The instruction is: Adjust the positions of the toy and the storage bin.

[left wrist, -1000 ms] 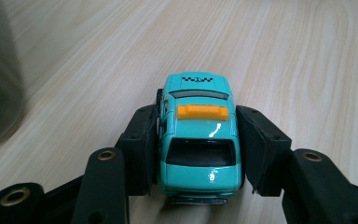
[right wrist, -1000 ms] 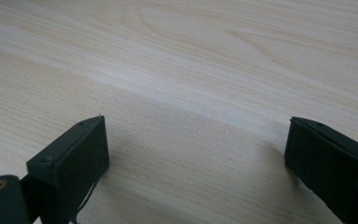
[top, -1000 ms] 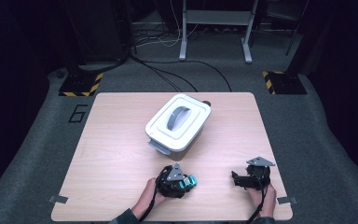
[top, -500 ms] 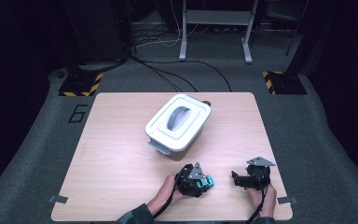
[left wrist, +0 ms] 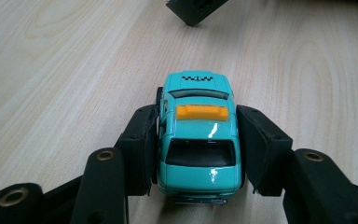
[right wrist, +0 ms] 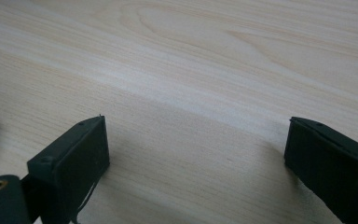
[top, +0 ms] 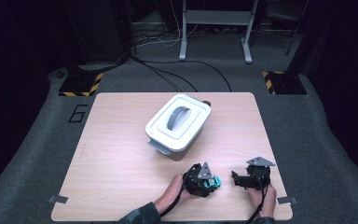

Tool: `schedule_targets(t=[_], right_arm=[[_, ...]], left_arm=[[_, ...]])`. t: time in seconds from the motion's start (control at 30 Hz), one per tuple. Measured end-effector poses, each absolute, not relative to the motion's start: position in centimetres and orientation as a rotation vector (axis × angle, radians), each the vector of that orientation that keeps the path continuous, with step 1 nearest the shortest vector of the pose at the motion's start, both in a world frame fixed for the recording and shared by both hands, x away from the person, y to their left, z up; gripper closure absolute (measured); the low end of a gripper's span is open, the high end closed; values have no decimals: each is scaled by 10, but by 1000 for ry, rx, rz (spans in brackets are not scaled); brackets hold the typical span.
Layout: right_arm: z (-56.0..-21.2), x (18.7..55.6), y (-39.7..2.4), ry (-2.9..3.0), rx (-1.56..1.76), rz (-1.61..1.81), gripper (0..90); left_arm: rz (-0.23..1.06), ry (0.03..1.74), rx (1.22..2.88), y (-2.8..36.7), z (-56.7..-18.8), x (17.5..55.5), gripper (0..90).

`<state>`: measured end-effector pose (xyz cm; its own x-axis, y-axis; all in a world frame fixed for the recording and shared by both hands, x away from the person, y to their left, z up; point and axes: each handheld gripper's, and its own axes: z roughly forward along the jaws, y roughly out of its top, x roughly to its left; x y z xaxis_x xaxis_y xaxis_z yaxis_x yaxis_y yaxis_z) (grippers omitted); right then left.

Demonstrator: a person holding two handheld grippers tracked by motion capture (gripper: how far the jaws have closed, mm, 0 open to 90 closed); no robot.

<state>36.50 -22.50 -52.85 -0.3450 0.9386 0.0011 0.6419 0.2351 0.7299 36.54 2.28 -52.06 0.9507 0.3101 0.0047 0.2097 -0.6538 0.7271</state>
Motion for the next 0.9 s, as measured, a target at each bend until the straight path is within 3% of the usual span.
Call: schedule_targets(t=[0.13, 0.23, 0.4, 0.6, 0.9], right_arm=[[-529, 365, -225, 2070, 1448, 899, 59], [-529, 365, -225, 2071, 1448, 899, 59], [-529, 365, -225, 2075, 1442, 896, 60], [-529, 365, -226, 2076, 1440, 895, 60], [-528, 365, -226, 2074, 1444, 896, 61]], left_arm=[[159, 366, 2303, 23, -521, 365, 495], [157, 386, 2306, 23, -521, 364, 440], [153, 429, 2319, 28, -520, 364, 271], [148, 462, 2284, 36, -512, 361, 171], [189, 438, 2258, 56, -489, 345, 120]])
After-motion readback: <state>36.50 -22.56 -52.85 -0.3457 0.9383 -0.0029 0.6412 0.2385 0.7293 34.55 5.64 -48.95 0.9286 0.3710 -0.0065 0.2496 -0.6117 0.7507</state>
